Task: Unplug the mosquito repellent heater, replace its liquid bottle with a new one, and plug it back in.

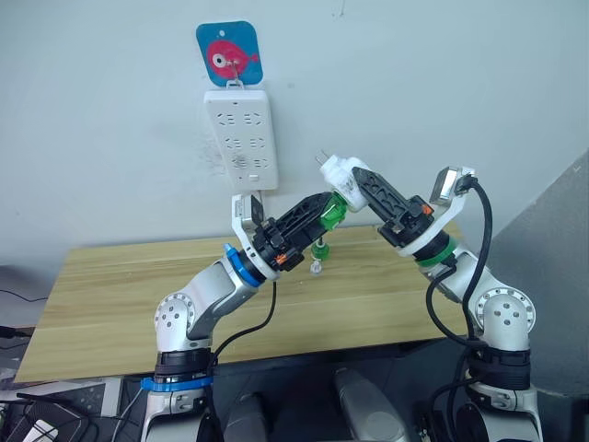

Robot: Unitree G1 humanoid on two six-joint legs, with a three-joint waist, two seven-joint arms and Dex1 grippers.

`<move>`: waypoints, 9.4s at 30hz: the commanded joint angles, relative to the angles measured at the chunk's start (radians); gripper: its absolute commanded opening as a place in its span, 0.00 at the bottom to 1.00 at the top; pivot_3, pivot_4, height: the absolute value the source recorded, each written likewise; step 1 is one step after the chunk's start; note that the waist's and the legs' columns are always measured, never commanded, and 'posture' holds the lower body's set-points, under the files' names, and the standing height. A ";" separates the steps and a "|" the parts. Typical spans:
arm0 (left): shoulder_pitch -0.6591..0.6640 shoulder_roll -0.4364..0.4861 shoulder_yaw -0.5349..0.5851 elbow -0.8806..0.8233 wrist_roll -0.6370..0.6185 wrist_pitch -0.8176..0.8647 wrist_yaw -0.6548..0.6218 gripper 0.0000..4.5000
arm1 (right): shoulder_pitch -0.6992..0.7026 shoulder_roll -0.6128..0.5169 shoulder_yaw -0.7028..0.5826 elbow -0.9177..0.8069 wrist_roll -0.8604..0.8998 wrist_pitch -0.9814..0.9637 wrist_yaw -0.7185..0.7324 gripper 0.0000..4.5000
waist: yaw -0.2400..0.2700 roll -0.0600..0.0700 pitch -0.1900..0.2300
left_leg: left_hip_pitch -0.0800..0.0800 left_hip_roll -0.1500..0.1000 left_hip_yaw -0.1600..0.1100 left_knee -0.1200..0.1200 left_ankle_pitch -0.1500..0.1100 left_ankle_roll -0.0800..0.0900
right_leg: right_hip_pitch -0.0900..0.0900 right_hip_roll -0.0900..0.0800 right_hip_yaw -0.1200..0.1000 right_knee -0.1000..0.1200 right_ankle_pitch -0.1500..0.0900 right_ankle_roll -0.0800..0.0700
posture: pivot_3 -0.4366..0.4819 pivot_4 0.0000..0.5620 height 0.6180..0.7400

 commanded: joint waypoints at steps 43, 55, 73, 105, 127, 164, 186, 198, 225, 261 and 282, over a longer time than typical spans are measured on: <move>-0.035 0.423 -0.001 0.191 1.389 -0.652 -0.689 1.00 | 0.035 -0.249 0.336 -0.130 -1.143 -0.478 0.232 0.67 | 0.001 0.000 0.000 | 0.000 0.000 0.000 -0.004 0.000 0.000 | -0.001 -0.001 -0.001 -0.005 0.000 0.000 | 0.20 0.27 1.00; -0.352 0.474 -0.021 0.476 1.480 -0.698 -0.881 1.00 | -0.032 -0.186 0.337 -0.149 -1.129 -0.370 0.240 0.67 | 0.001 0.000 0.000 | -0.001 0.000 -0.002 -0.005 0.000 0.000 | 0.000 -0.001 -0.003 -0.004 0.000 0.000 | 0.21 0.28 1.00; -0.536 0.429 -0.049 0.661 1.563 -0.747 -1.061 1.00 | -0.064 -0.127 0.336 -0.162 -1.114 -0.299 0.243 0.67 | 0.001 0.000 0.000 | 0.000 0.000 -0.005 -0.003 0.000 0.000 | -0.001 -0.001 -0.005 0.002 0.000 0.000 | 0.20 0.29 1.00; -0.494 0.473 -0.022 0.649 1.573 -0.675 -1.107 0.30 | -0.372 0.097 0.404 0.186 -1.281 -0.245 0.113 0.67 | -0.002 0.000 0.000 | 0.001 0.000 -0.007 -0.001 0.002 0.000 | -0.002 0.000 -0.006 0.010 0.000 0.000 | 0.22 0.30 1.00; -0.495 0.465 -0.024 0.634 1.567 -0.668 -1.101 0.30 | -0.394 0.122 0.421 0.253 -1.326 -0.273 0.128 0.67 | -0.003 0.000 0.000 | 0.001 0.000 -0.007 -0.001 0.002 0.000 | -0.002 0.000 -0.006 0.010 0.000 0.000 | 0.22 0.29 1.00; -0.476 0.428 -0.009 0.545 1.542 -0.572 -1.097 0.29 | -0.523 0.242 0.377 0.592 -1.357 -0.424 0.080 0.67 | -0.029 0.000 0.000 | 0.004 0.000 -0.007 0.000 0.006 0.006 | -0.001 0.001 -0.006 0.012 0.003 -0.004 | 0.23 0.29 1.00; -0.481 0.451 0.007 0.613 1.587 -0.664 -1.078 0.29 | -0.394 0.184 0.367 0.328 -1.329 -0.238 0.096 1.00 | -0.011 0.000 0.000 | 0.001 -0.001 -0.009 -0.006 0.005 0.006 | -0.003 -0.001 -0.009 0.009 0.005 -0.007 | 0.23 0.30 1.00; -0.483 0.452 0.000 0.618 1.585 -0.665 -1.085 0.29 | -0.379 0.230 0.340 0.252 -1.275 -0.159 0.083 1.00 | -0.012 0.000 0.000 | 0.001 0.000 -0.009 -0.006 0.005 0.006 | -0.003 0.000 -0.008 0.009 0.003 -0.003 | 0.23 0.29 1.00; -0.466 0.471 -0.005 0.584 1.572 -0.605 -1.103 0.29 | -0.441 0.250 0.338 0.406 -1.269 -0.258 0.122 0.72 | -0.031 0.000 0.000 | 0.003 0.001 -0.009 -0.005 0.006 0.006 | -0.003 0.001 -0.008 0.010 0.003 -0.003 | 0.24 0.29 1.00; 0.247 0.573 0.243 -0.190 1.420 -0.544 -0.899 0.96 | -0.234 -0.092 0.452 -0.093 -1.122 -0.145 0.453 0.88 | 0.061 0.000 0.002 | -0.001 0.002 -0.006 -0.022 0.005 0.005 | -0.006 -0.002 -0.009 -0.006 0.004 -0.010 | 0.39 0.35 1.00; 0.696 0.326 0.092 -0.713 1.507 -0.641 -0.645 0.96 | -0.314 0.047 0.461 0.191 -1.294 -0.263 0.255 0.01 | 0.140 -0.004 0.004 | 0.003 0.002 0.003 -0.019 0.006 0.003 | -0.004 -0.003 -0.005 -0.007 -0.001 -0.012 | 0.43 0.35 1.00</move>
